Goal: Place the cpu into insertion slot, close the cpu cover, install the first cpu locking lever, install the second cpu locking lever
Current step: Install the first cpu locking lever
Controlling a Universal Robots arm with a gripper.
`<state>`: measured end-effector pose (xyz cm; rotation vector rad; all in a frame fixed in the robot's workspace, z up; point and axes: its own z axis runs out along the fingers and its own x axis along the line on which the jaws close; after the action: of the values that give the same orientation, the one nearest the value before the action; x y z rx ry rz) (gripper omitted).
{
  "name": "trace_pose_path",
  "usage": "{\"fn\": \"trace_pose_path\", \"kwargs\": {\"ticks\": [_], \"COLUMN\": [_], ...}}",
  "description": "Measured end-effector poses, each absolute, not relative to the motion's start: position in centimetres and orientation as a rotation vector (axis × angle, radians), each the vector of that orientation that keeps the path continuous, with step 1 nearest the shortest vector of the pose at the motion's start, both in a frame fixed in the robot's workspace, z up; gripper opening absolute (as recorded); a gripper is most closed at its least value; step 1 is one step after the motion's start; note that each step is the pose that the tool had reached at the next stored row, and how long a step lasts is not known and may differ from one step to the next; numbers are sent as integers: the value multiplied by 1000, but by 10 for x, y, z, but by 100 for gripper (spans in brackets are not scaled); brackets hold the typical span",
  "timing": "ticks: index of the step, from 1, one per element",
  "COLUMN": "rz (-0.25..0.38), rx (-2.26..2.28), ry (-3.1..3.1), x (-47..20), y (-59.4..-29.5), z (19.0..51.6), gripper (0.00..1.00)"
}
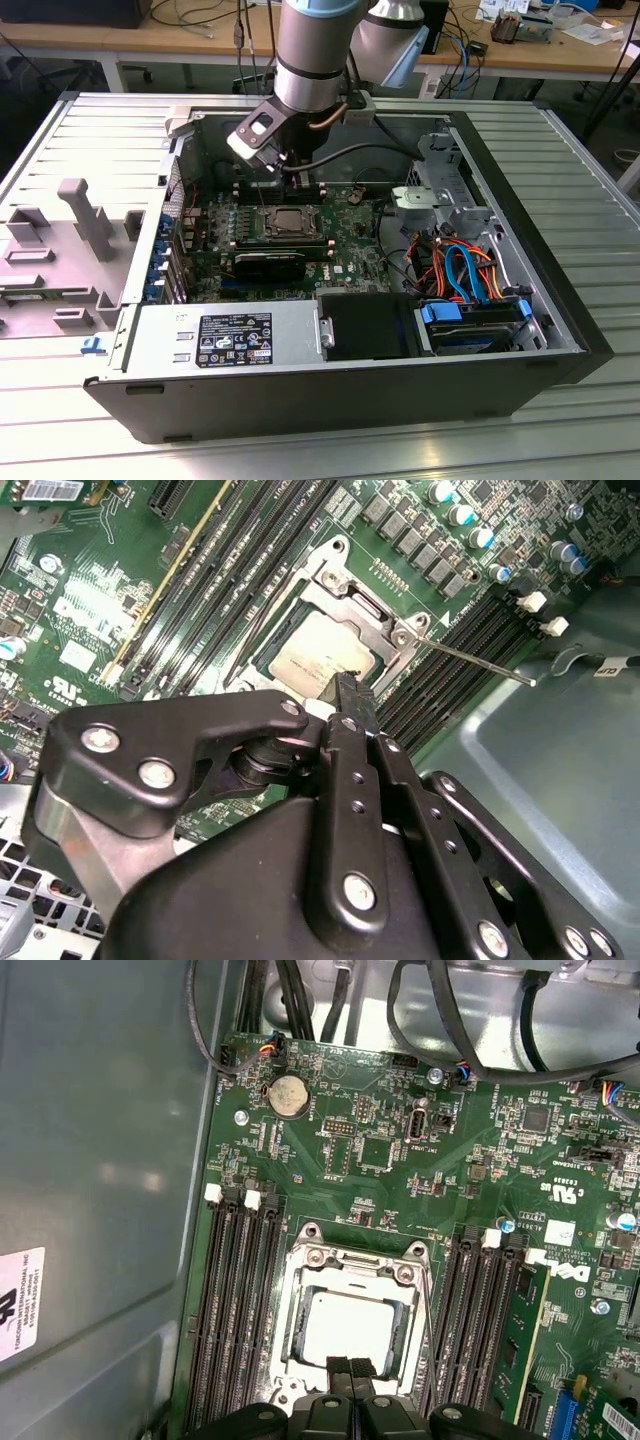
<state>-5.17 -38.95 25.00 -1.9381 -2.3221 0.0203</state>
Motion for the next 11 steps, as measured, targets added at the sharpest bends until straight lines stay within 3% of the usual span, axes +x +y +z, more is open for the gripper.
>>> {"fn": "trace_pose_path", "kwargs": {"ticks": [11], "rz": [24], "rx": [-1883], "ry": [-2367], "x": [-52], "y": [-389], "z": [250], "gripper": [11]}}
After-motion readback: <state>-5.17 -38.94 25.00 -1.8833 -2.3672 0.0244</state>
